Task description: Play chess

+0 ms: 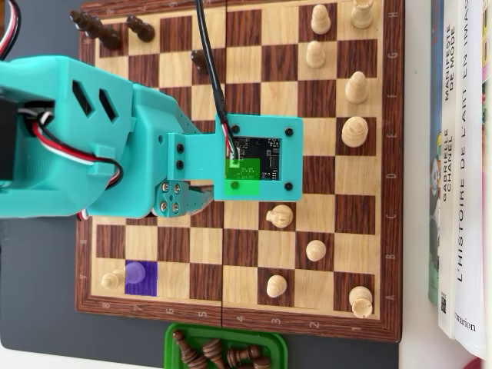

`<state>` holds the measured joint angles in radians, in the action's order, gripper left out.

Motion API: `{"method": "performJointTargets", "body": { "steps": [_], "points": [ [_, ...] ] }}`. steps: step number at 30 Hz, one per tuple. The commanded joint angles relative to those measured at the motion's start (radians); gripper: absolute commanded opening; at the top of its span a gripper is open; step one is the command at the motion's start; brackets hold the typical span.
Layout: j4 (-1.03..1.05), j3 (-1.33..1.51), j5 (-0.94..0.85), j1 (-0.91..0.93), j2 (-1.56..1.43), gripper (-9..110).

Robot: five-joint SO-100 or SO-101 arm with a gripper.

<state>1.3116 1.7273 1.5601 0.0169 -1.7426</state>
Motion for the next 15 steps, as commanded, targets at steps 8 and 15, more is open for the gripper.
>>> {"method": "performJointTargets", "body": {
  "steps": [8, 15],
  "points": [
    [0.006, -0.054, 0.008, -0.002, 0.037, 16],
    [0.006, -0.115, 0.008, -0.002, 0.127, 16]
  ]
}}
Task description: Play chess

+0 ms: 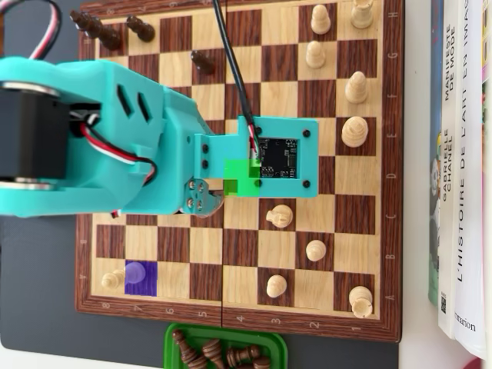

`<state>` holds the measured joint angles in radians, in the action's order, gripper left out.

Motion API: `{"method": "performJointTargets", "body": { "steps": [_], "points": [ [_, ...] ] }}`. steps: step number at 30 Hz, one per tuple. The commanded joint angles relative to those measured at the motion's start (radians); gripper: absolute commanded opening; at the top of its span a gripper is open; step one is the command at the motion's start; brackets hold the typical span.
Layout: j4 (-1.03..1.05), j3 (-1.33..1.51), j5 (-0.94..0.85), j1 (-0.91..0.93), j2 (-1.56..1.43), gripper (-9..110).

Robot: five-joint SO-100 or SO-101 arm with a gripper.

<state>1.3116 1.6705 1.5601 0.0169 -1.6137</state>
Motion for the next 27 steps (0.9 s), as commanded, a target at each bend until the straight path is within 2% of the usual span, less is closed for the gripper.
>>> {"method": "performJointTargets", "body": {
  "steps": [1, 27],
  "points": [
    [0.006, -0.063, 0.008, -0.002, 0.005, 16],
    [-0.003, -0.127, 0.002, -0.009, 0.179, 16]
  ]
}}
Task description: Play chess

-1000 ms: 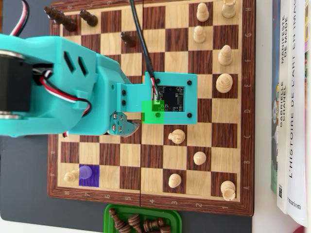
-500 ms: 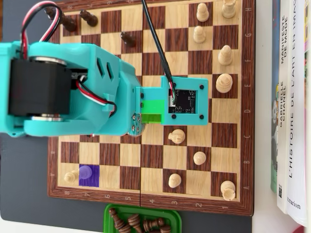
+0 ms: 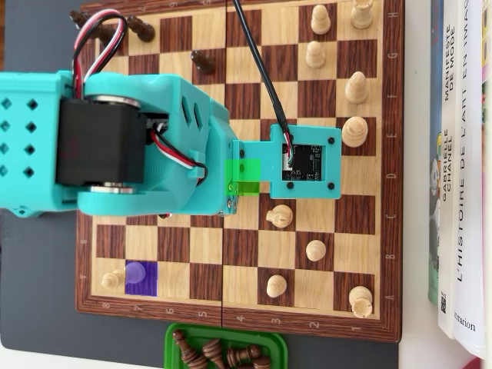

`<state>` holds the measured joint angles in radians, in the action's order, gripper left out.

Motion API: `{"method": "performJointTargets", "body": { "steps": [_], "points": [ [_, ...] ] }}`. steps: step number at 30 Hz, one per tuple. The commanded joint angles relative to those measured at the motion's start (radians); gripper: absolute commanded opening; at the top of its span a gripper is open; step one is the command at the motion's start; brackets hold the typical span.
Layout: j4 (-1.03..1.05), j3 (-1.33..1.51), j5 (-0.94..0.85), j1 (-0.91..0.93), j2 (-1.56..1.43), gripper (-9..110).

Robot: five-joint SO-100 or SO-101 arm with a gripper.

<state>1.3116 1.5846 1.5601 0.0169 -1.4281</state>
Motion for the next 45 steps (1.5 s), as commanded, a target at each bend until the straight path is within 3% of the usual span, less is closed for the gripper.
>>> {"method": "performJointTargets", "body": {
  "steps": [1, 17, 38, 45],
  "points": [
    [-0.005, -0.041, 0.002, -0.011, -0.006, 16],
    [-0.005, -0.043, -0.002, -0.012, 0.018, 16],
    [-0.002, -0.043, -0.005, -0.012, 0.012, 5],
    [0.006, 0.025, 0.005, 0.014, -0.175, 5]
  ]
}}
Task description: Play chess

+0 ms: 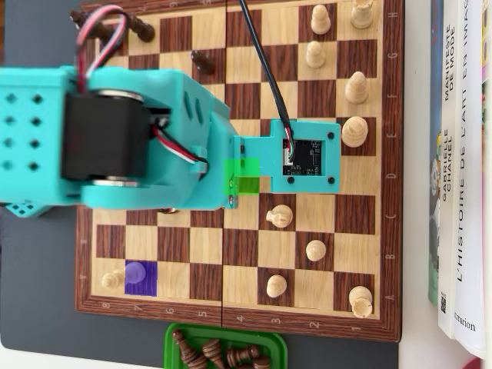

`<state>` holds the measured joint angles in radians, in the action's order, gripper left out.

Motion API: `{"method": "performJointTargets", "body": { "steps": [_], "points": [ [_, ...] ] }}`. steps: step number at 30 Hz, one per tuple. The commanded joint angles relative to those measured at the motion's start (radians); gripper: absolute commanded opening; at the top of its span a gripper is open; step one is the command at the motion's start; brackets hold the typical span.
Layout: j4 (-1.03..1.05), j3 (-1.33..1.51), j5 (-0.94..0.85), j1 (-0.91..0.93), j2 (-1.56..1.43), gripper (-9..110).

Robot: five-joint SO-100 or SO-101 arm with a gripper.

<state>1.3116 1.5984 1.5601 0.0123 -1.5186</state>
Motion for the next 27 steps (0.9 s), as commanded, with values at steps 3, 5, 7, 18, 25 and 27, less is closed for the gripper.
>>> {"method": "performJointTargets", "body": {
  "steps": [3, 5, 7, 18, 25, 27],
  "points": [
    [0.006, 0.084, 0.005, 0.046, -0.172, 5],
    [0.006, 0.133, -0.003, 0.077, -0.232, 5],
    [0.006, 0.176, -0.005, 0.109, -0.285, 5],
    [0.008, 0.233, -0.118, 0.354, -0.382, 5],
    [0.005, 0.155, -0.212, 0.488, -0.285, 5],
    [0.006, 0.089, -0.238, 0.511, -0.229, 5]
  ]
}}
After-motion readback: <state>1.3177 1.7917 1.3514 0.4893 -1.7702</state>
